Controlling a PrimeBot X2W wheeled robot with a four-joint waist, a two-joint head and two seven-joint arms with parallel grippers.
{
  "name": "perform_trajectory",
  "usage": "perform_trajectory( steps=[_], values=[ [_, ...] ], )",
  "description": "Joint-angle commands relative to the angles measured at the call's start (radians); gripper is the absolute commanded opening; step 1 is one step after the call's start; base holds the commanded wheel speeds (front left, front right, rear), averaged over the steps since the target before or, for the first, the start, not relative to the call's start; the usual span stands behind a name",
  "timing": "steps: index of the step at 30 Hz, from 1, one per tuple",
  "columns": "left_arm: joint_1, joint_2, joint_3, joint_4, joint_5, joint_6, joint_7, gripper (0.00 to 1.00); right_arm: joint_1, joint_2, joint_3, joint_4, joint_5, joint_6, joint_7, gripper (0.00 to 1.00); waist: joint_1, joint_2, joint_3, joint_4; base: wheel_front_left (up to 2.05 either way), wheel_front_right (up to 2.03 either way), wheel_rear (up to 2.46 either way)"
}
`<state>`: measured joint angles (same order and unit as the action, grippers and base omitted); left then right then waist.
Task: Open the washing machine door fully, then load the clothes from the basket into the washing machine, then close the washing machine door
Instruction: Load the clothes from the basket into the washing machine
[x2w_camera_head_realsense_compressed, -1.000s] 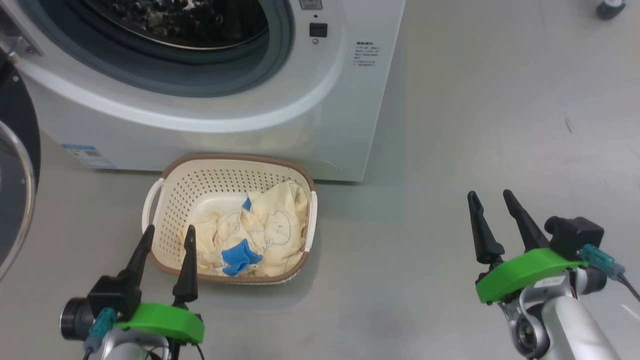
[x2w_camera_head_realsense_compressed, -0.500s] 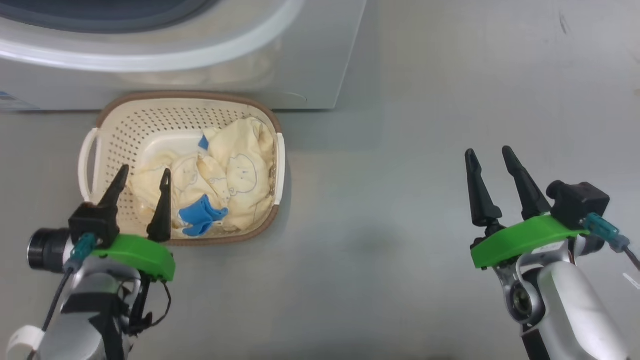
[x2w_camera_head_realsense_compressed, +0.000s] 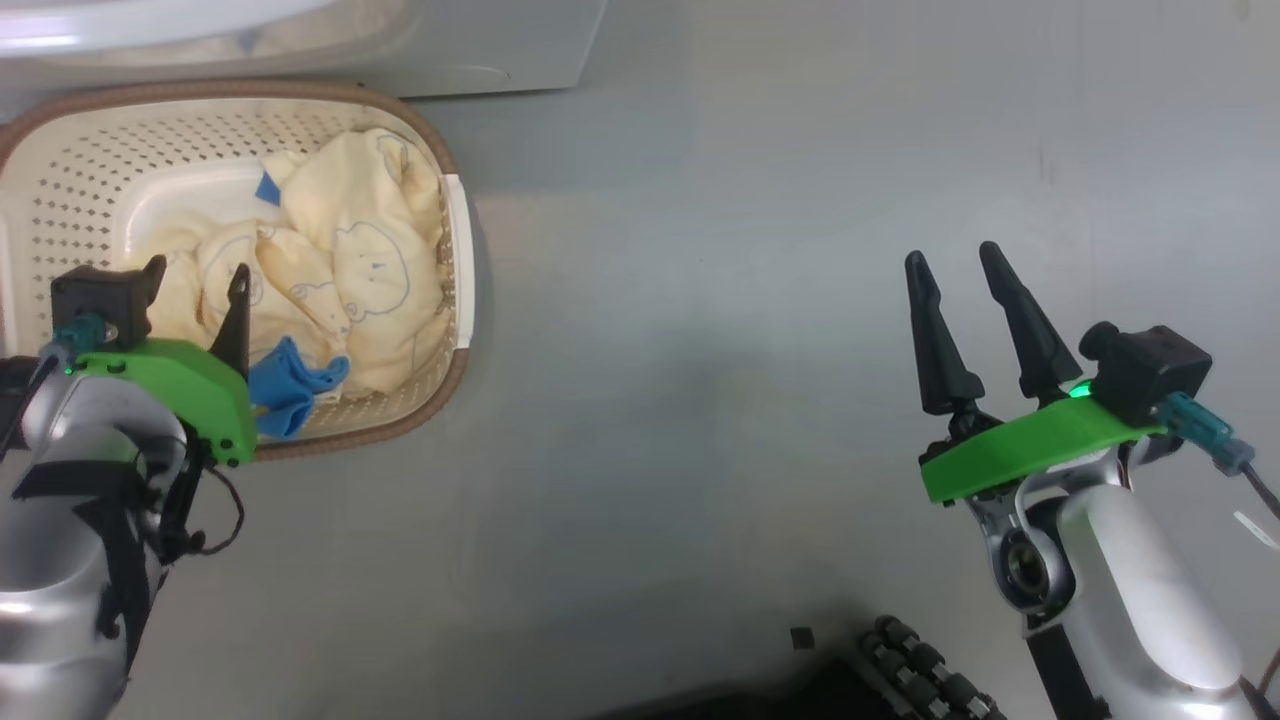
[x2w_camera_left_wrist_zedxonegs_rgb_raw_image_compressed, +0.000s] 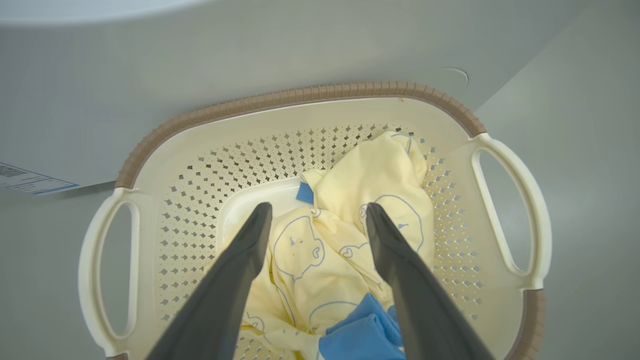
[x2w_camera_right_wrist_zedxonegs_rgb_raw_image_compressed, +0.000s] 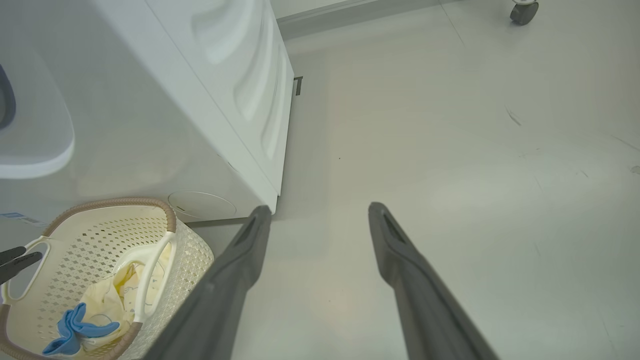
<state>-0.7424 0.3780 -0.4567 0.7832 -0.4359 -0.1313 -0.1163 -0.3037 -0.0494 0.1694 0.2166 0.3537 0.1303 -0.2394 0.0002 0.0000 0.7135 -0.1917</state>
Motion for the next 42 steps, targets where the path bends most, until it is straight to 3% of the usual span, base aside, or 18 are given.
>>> perform_trajectory(
  steps=[1, 12, 23, 34, 42],
  values=[
    [-0.017, 0.055, 0.004, 0.004, -0.022, 0.001, 0.024, 1.0, 0.004, -0.001, 0.024, -0.021, 0.009, 0.0, -0.015, 1.0, -0.0002, 0.0, 0.038, -0.031, 0.0, 0.0, 0.0],
    [-0.147, 0.133, -0.186, 0.127, -0.177, 0.001, 0.221, 1.0, -0.018, -0.001, 0.06, -0.018, 0.052, 0.0, -0.022, 1.0, -0.0002, 0.0, 0.107, -0.098, 0.0, 0.0, 0.0],
    [-0.237, 0.152, -0.258, 0.219, -0.3, 0.001, 0.336, 1.0, -0.024, -0.001, 0.085, -0.047, 0.081, 0.0, -0.022, 1.0, -0.0002, 0.0, 0.165, -0.145, 0.0, 0.0, 0.0],
    [-0.32, 0.117, -0.388, 0.345, -0.287, 0.001, 0.405, 1.0, 0.013, -0.001, 0.067, -0.075, 0.068, 0.0, -0.022, 1.0, -0.0002, 0.0, 0.202, -0.13, 0.0, 0.0, 0.0],
    [-0.344, 0.085, -0.426, 0.394, -0.315, 0.001, 0.411, 1.0, 0.024, -0.001, 0.064, -0.091, 0.067, 0.0, -0.022, 1.0, -0.0002, 0.0, 0.214, -0.124, 0.0, 0.0, 0.0]
  ],
)
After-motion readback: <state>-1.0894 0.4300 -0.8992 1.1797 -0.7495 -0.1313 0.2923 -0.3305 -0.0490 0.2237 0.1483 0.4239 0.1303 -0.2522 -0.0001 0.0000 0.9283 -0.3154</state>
